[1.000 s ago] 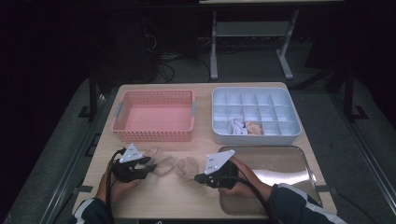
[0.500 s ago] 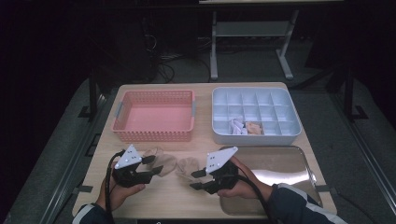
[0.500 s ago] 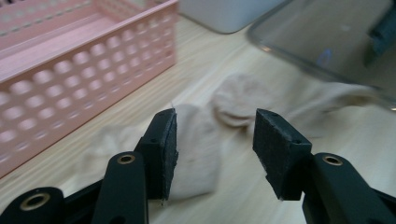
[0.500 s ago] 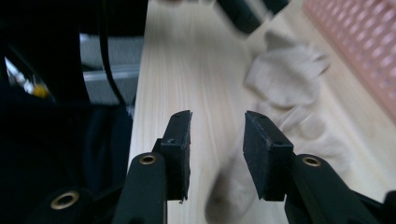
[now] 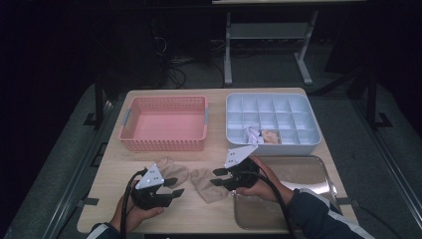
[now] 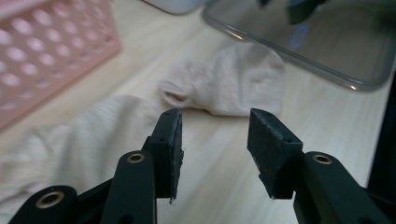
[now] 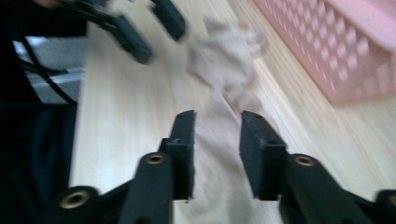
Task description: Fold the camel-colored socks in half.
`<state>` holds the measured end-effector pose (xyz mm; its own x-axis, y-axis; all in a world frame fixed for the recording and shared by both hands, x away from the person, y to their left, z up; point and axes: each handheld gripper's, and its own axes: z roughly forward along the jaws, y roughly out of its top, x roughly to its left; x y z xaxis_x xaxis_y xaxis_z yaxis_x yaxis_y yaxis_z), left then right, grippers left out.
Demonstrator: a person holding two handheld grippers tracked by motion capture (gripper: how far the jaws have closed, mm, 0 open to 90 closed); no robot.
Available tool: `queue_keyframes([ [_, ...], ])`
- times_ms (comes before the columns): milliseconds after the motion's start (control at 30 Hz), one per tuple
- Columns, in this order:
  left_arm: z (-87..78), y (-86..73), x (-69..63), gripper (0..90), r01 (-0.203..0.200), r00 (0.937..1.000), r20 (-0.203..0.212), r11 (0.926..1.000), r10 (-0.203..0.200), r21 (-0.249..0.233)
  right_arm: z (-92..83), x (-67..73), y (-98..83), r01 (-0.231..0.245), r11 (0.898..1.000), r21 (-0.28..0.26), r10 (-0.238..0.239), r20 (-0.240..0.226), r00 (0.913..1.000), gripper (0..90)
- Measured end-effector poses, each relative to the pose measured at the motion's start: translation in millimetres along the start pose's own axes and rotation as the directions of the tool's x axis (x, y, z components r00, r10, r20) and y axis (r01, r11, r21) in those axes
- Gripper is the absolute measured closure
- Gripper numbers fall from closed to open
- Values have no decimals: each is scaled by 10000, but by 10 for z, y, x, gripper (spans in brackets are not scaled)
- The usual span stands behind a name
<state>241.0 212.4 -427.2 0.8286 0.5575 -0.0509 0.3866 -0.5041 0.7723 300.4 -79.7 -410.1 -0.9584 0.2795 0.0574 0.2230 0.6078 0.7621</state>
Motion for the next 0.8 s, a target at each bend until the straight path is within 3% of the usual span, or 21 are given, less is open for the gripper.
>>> queue_keyframes([
  [100,118,-28,-68,596,-273,9991,328,9988,259,416,61,-38,-73,75,9975,709,-98,331,9994,542],
  [133,209,-26,-97,607,-353,9983,482,9978,326,568,94,-67,-132,-166,9947,1016,145,214,9997,511],
  [200,249,-15,-101,607,-432,9983,409,9970,407,636,113,-73,-159,-252,9929,1159,231,195,9995,499],
  [267,317,9,-86,613,-362,9982,493,9980,337,527,153,-78,-209,-265,9898,1397,227,287,9993,492],
  [400,433,85,-15,615,-390,9992,130,9991,388,180,266,-94,-288,-409,9847,1697,366,282,9989,464],
  [567,553,126,72,605,-146,9997,223,9997,142,188,335,-119,-333,-420,9803,1929,332,486,9983,467],
  [600,585,133,81,605,-238,9995,230,9993,231,292,337,-115,-335,-638,9788,1948,540,551,9970,488],
  [633,620,140,83,605,-216,9995,239,9992,208,329,345,-125,-343,-573,9792,1947,449,674,9967,534],
  [667,681,155,99,607,-349,9992,208,9980,338,520,337,-140,-348,-609,9802,1884,495,644,9967,624],
  [700,681,155,99,611,-349,9992,208,9980,338,520,337,-140,-348,-609,9802,1884,495,644,9967,624],
  [800,765,174,137,623,-487,9988,67,9954,484,822,276,-142,-340,-324,9866,1597,232,590,9980,835],
])
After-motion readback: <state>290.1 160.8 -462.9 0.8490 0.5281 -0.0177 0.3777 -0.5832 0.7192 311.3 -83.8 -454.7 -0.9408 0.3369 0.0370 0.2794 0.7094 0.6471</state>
